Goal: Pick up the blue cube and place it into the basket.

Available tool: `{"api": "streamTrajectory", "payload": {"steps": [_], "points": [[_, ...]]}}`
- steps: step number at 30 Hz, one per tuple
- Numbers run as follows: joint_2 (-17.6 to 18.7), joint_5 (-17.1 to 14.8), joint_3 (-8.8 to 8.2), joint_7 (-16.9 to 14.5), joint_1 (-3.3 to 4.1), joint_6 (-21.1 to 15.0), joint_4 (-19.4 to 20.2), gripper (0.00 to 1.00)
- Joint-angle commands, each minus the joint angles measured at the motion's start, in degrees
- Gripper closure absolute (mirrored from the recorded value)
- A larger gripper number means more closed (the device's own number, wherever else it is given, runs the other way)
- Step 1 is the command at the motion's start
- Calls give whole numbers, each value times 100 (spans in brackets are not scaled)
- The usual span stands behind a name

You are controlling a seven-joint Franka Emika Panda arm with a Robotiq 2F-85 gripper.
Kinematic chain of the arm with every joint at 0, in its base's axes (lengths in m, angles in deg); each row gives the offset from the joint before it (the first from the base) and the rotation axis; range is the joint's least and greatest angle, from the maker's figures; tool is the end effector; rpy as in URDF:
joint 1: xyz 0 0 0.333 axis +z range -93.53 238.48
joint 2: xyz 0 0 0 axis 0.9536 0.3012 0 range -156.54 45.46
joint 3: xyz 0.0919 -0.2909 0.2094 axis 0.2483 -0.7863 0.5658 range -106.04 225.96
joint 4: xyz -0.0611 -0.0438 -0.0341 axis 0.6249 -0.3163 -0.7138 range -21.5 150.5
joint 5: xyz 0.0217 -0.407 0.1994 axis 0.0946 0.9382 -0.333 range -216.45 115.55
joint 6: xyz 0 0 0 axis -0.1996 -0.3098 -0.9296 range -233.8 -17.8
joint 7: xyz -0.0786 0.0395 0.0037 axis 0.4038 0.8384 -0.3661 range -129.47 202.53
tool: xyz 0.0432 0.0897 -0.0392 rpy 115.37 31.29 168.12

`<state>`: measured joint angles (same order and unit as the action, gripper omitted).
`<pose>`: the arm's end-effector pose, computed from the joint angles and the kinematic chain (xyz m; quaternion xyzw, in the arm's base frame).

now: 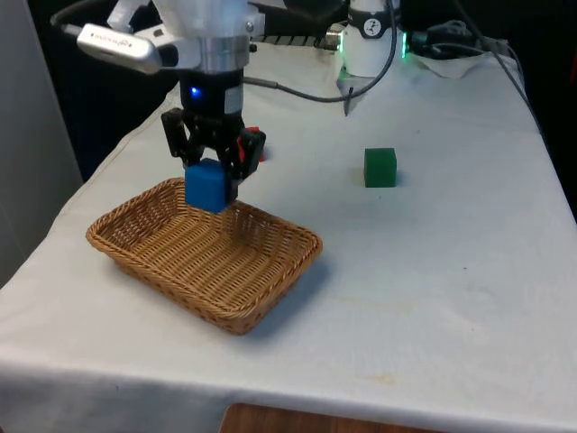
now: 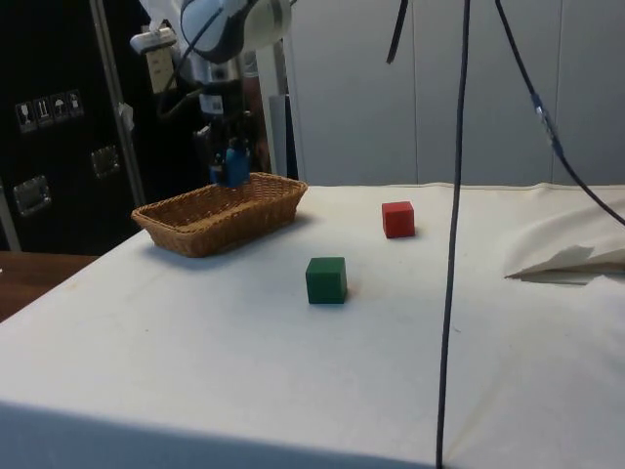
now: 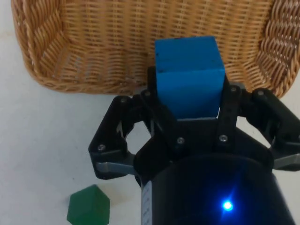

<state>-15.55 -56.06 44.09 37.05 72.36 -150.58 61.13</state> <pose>0.7865 -0.1803 0.2807 0.9876 -0.1377 0.0515 0.0555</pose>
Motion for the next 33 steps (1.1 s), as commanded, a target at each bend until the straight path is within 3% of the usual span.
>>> {"api": "streamTrajectory", "payload": {"steps": [1,33], "points": [[80,-46,17,52,-23,-29,-57,98],[1134,-17,-17,1209,-6,-470,-785,98]]}}
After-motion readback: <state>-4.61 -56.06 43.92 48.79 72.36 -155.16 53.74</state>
